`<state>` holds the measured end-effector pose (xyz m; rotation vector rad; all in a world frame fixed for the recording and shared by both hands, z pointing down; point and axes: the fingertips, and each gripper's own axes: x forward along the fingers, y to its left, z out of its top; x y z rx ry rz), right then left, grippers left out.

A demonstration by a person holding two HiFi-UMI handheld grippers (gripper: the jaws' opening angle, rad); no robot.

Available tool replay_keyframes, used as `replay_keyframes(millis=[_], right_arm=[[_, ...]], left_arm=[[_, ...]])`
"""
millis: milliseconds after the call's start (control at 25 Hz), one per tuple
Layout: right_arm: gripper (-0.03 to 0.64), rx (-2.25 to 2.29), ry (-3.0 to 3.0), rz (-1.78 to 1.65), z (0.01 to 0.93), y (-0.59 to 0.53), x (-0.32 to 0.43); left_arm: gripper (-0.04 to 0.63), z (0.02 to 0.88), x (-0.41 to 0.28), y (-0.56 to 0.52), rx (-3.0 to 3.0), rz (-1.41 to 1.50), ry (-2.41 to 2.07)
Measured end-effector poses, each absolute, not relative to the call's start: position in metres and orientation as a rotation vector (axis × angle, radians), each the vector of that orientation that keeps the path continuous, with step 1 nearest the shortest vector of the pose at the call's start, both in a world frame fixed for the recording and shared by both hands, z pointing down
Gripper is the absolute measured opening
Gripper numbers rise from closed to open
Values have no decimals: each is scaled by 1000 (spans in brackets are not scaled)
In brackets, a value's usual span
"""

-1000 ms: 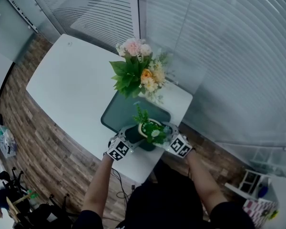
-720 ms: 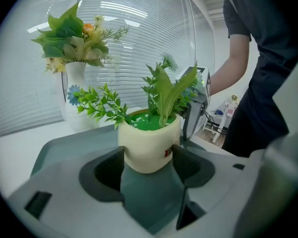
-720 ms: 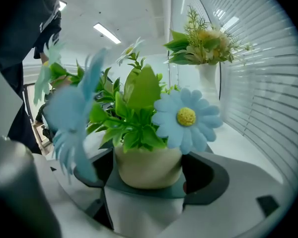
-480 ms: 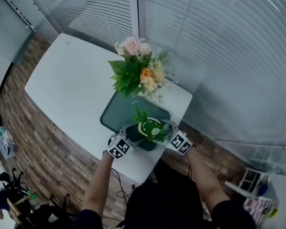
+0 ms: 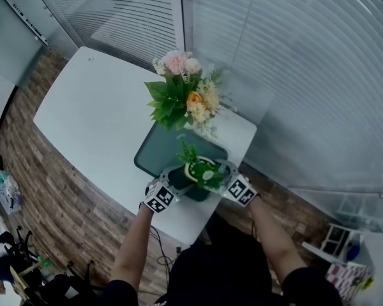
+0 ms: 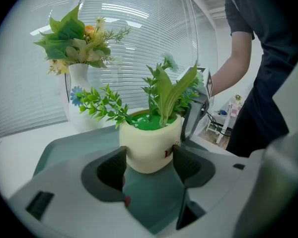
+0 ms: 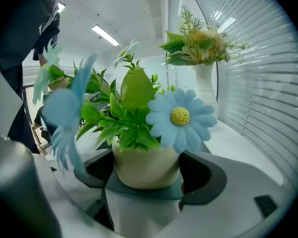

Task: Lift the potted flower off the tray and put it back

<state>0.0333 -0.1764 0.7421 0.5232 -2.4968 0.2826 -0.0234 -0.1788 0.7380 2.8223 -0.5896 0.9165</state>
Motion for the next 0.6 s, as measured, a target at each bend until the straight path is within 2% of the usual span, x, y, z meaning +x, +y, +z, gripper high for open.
replay_keyframes(millis=[600], right_arm=[[404,537,-2544,267,714,-165,37]], left_arm=[[284,709,-20,-168,2861,835,-603]])
